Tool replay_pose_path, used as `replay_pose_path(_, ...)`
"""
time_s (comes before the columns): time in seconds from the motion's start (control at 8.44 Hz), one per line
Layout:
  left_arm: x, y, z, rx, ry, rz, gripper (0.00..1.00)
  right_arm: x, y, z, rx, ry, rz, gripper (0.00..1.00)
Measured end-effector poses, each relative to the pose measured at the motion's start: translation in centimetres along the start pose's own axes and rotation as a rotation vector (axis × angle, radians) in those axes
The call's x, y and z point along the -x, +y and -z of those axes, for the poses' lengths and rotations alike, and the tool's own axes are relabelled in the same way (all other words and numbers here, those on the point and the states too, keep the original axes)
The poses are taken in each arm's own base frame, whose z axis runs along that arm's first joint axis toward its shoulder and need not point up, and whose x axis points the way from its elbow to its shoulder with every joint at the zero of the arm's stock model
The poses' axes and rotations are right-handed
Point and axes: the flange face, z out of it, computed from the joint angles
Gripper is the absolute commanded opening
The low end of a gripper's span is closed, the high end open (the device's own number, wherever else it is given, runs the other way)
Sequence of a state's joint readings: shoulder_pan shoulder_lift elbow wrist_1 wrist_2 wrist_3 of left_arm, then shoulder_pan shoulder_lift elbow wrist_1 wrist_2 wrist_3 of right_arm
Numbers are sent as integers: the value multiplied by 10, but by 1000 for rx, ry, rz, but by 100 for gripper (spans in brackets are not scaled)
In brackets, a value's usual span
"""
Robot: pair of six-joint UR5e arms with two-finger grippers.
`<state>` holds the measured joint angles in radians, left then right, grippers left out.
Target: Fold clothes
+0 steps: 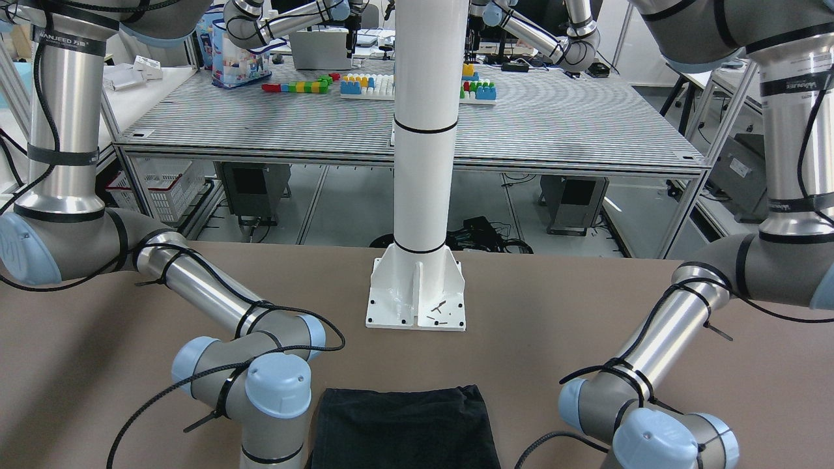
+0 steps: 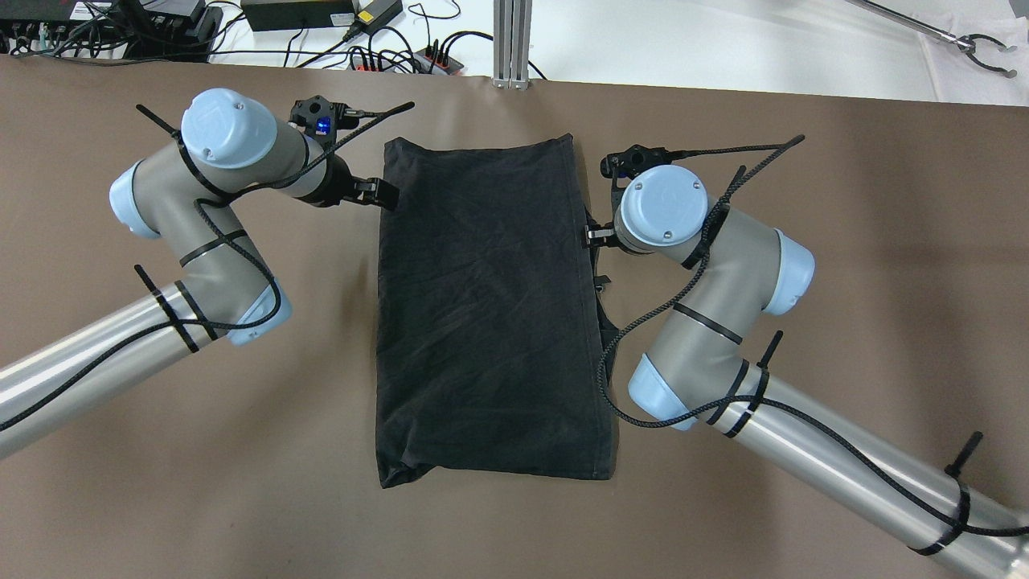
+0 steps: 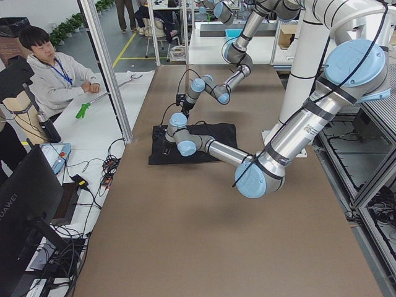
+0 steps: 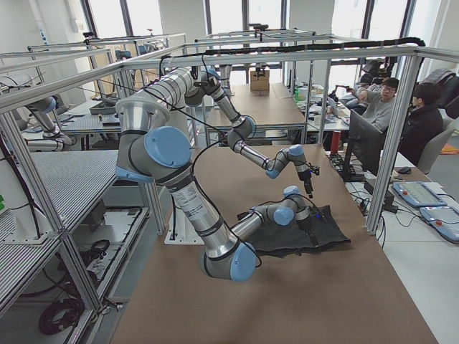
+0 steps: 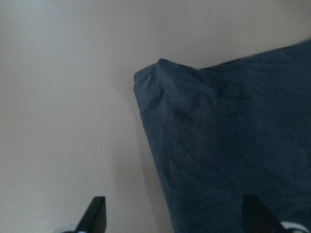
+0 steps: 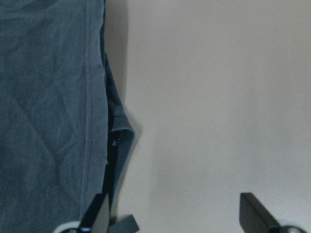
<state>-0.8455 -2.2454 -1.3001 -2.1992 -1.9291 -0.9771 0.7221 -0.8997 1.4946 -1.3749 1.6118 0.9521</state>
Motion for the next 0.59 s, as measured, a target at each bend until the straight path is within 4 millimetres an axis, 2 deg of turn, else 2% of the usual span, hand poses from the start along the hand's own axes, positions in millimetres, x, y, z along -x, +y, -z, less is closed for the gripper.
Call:
replay_pose_path(0.12,-3,23,1,14,14,35,91,-7,8,11,-3,-21,-37,95)
replay_pose_path(0.24,-4,50,-3,36,23,59,66,-10,16,20,-5,-40,-64,95)
replay_pose_path(0.36,-6,68,-7,54,26,66,49,-10,21,23,-5,-49,-74,95)
replay_pose_path(0.59,-17,97,-20,85,26,53,46,-10,25,25,-3,-54,-79,95)
